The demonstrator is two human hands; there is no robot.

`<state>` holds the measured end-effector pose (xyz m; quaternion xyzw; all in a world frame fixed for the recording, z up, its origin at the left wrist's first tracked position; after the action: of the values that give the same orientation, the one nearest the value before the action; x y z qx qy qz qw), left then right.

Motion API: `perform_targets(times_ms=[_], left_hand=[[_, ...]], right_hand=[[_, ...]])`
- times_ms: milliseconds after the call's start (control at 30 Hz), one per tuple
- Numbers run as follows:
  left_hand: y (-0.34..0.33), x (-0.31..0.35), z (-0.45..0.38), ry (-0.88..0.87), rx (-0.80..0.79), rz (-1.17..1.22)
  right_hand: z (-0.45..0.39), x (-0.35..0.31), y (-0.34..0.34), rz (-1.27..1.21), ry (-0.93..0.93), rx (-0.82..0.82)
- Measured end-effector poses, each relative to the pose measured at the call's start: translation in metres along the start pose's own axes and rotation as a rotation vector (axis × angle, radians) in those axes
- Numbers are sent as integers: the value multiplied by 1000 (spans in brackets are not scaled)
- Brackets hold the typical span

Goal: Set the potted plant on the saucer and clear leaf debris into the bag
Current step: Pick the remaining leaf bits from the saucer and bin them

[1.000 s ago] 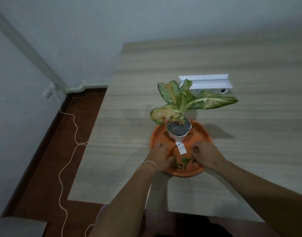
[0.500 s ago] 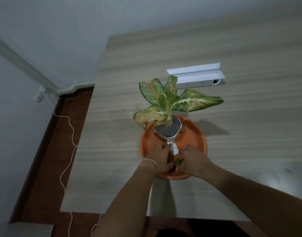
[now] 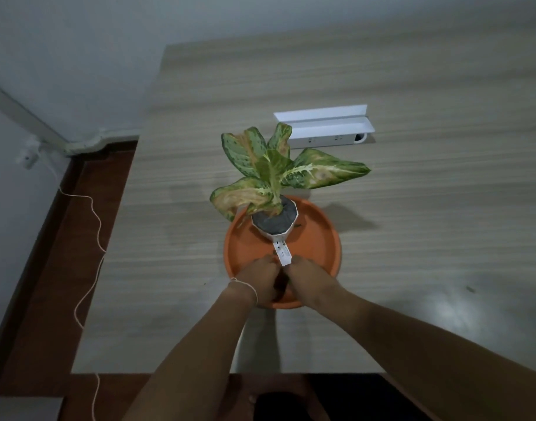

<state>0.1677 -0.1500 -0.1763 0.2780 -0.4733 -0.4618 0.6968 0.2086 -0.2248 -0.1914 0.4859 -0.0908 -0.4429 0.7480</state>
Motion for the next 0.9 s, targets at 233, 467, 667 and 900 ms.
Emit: perform_targets(times_ms=[233, 467, 667, 900], left_hand=[[-9, -2, -1, 74, 10, -1], [-14, -5, -2, 136, 34, 42], [-5, -18, 9, 226, 182, 265], [26, -37, 33, 316, 380, 387]], right_hand=[[-4, -2, -11, -12, -49, -20], [-7, 2, -14, -88, -83, -46], [-11, 18, 10, -257, -150, 57], [-18, 14, 48, -430, -132, 174]])
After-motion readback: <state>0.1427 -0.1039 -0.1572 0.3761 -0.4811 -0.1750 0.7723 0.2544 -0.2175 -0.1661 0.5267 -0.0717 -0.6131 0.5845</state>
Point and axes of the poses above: each hand's wrist, its own z-axis away from the middle knuckle, its own y-axis out of the back of the hand, x = y × z, the point moved 7 cm from there along -z, towards the middle knuckle, and after that the axes turned 11 degrees about -y, right-handed, at the moved point
